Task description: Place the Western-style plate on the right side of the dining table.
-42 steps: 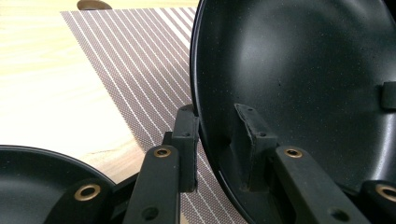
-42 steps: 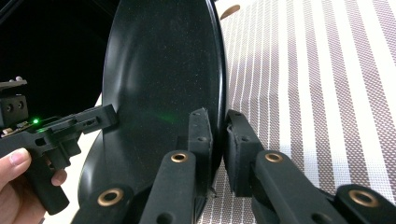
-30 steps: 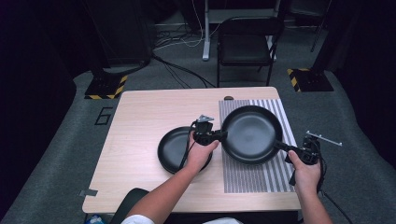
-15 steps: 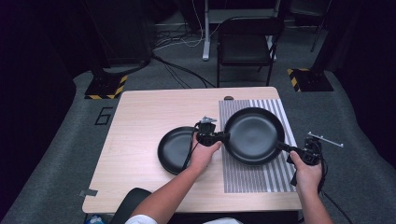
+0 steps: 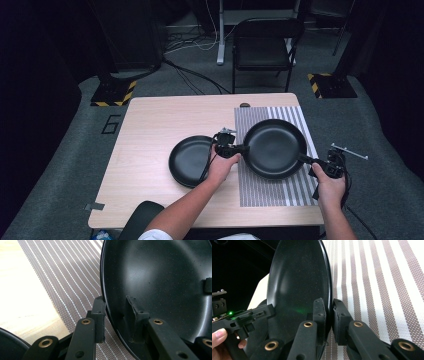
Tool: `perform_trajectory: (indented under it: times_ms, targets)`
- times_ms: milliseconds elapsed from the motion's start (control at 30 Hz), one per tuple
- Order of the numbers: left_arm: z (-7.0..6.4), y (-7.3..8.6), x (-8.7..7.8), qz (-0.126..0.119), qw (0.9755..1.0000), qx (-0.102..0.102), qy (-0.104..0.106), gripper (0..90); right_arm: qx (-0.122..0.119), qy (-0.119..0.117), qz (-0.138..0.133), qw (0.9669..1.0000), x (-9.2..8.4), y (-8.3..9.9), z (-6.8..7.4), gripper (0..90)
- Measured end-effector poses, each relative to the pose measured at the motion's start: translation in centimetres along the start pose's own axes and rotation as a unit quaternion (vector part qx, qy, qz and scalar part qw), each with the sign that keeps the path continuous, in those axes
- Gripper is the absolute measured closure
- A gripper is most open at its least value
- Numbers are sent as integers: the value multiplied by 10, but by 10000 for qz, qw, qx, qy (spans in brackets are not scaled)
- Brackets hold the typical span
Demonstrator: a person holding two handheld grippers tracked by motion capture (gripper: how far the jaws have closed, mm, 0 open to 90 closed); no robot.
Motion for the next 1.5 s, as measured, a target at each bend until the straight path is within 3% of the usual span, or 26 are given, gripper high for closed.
perform_trajectory:
  times_ms: [800, 1367, 1500]
  targets:
    - [9, 2, 24, 119, 9997, -187, -62, 699, 6, 183, -47, 9998, 12, -5, -14, 826]
    - [22, 2, 33, 239, 9988, -400, -119, 697, 5, 292, 123, 9995, 29, -10, -20, 823]
    - [21, 2, 36, 313, 9988, -354, -138, 698, -45, 320, 146, 9994, 31, -13, -23, 821]
Point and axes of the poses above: each handheld gripper's, and its own axes: x roughly forward along the jaws, y roughly out of its underside, z roughly to its left, the point moved 8 cm from there along x, roughly forward along the jaws, and after that the axes turned 8 degrees about y, right-handed, at the moved point
